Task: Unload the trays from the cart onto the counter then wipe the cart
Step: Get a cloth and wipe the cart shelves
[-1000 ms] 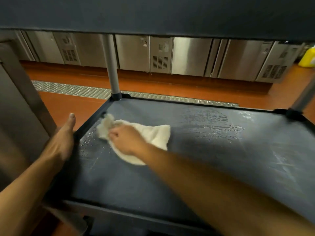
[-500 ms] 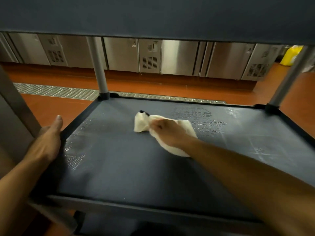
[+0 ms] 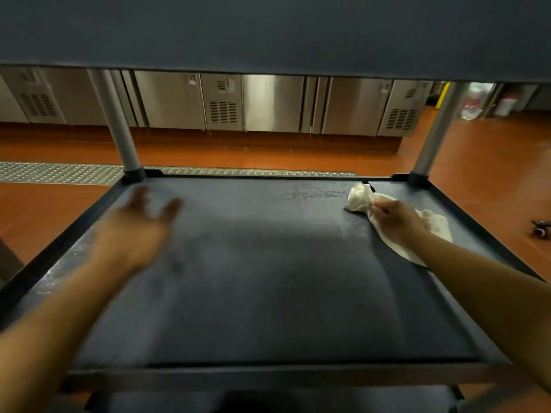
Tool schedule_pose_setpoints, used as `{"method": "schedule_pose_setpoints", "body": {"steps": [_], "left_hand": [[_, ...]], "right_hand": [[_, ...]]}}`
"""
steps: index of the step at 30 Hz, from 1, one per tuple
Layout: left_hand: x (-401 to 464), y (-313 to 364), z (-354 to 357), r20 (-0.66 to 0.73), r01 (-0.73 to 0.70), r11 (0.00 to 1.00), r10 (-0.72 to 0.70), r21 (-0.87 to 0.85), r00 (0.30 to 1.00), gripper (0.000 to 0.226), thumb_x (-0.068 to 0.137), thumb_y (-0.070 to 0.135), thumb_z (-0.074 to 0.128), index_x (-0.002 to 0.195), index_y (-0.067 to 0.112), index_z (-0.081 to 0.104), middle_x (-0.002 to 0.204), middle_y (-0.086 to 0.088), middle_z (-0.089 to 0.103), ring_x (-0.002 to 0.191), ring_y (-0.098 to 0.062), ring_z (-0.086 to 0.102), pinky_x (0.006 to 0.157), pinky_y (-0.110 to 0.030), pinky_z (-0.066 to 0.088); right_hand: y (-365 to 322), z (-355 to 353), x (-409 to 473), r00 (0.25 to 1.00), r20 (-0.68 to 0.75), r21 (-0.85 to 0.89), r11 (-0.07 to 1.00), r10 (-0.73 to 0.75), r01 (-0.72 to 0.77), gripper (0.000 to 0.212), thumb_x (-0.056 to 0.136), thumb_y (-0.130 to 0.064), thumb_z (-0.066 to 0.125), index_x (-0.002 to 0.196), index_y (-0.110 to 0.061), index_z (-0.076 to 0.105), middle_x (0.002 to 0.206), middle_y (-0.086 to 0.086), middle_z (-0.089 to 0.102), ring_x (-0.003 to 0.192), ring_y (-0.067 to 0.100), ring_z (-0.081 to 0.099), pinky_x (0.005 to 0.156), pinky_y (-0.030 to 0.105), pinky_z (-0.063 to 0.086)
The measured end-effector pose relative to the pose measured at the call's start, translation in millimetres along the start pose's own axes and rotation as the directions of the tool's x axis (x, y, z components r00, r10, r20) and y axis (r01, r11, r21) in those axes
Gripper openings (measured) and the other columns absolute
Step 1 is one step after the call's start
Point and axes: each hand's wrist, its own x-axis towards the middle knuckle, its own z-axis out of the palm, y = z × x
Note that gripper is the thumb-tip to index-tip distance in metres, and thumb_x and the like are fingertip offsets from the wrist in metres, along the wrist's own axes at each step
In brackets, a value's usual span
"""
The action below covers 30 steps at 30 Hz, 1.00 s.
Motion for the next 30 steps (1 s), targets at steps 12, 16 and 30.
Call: {"method": "schedule_pose_setpoints", "body": {"steps": [12,16,30], "left_hand": [[-45,113,149,0.566,-0.353,0.883,0.127,0.309,0.814,0.095,0.083,0.094,0.016,0.162,0.044,-0.002,0.173,-0.003,-0.011,0.155,-0.046,-0.016,0.110,-0.082,-0.011],[-43,112,149,0.531,-0.349,0.884,0.143,0.310,0.835,0.088,0.087,0.089,0.014,0.162,0.046,0.000,0.173,-0.001,-0.008,0.156,-0.045,-0.014,0.111,-0.083,-0.008],[-45,111,149,0.554,-0.409,0.844,0.166,0.348,0.816,0.083,0.090,0.085,0.010,0.161,0.047,-0.009,0.173,0.002,-0.015,0.156,-0.043,-0.014,0.114,-0.080,-0.003]], "right_hand": [[6,2,-1,0.995,0.092,0.154,0.987,0.032,-0.046,0.038,0.108,-0.025,0.049,0.142,-0.011,0.053,0.116,0.005,0.064,0.101,0.015,0.060,0.106,0.029,0.040],[-18,-9,-70,0.951,0.141,0.051,0.961,-0.275,0.271,0.033,0.104,-0.034,0.056,0.132,-0.021,0.068,0.128,0.000,0.068,0.115,0.015,0.061,0.104,0.026,0.041],[77,-51,-128,0.996,-0.016,-0.080,0.993,-0.092,0.090,0.021,0.107,-0.039,0.045,0.111,-0.037,0.066,0.105,-0.018,0.070,0.096,0.003,0.068,0.088,0.035,0.055]]}}
